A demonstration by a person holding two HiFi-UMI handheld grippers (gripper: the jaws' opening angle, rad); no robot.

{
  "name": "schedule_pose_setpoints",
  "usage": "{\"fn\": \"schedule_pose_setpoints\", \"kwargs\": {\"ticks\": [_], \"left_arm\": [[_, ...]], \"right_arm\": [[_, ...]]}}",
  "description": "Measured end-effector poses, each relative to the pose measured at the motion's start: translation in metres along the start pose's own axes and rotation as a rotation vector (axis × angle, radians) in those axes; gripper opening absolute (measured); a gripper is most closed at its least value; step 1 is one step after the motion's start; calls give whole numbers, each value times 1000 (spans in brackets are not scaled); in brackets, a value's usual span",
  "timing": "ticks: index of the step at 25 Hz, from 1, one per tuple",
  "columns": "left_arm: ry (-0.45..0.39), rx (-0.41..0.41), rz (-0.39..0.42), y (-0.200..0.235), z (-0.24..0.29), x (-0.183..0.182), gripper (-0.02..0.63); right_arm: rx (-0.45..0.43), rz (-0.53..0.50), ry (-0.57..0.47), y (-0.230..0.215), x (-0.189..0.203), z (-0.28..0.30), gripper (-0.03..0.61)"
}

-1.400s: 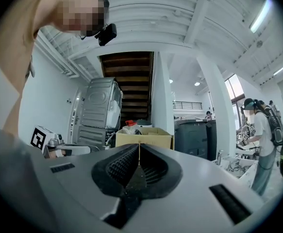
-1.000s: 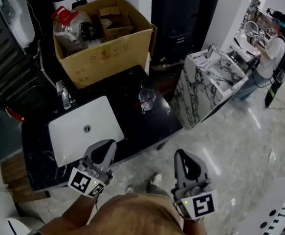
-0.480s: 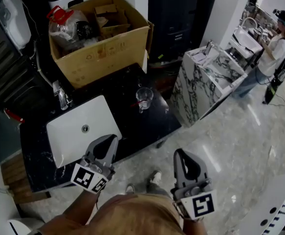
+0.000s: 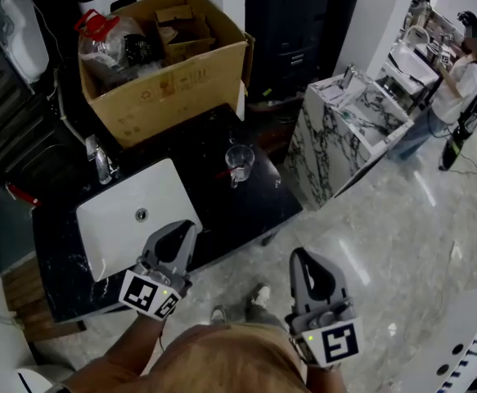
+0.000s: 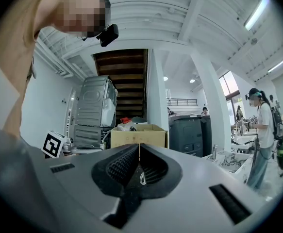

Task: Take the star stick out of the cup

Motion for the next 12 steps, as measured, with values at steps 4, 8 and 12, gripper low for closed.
{"fn": "schedule_pose_setpoints", "kwargs": {"ticks": [4, 8, 12], "left_arm": [[4, 3, -5, 2, 4, 4, 19], [11, 2, -4, 6, 9, 7, 43], [16, 3, 2, 7, 13, 9, 55]], "right_arm": [[4, 0, 7, -2, 1, -1, 3], [8, -2, 5, -4, 0, -2, 3], [14, -7, -7, -5, -2, -3, 3]]}}
Point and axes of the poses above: the fingertips, and each gripper's own axes: z forward along the fingers, y to its left, x out of its underside, the point moved 6 cm from there along -z, backward along the fingers, and after that the axes turned 14 degrees about -z, right-handed, at the moved point
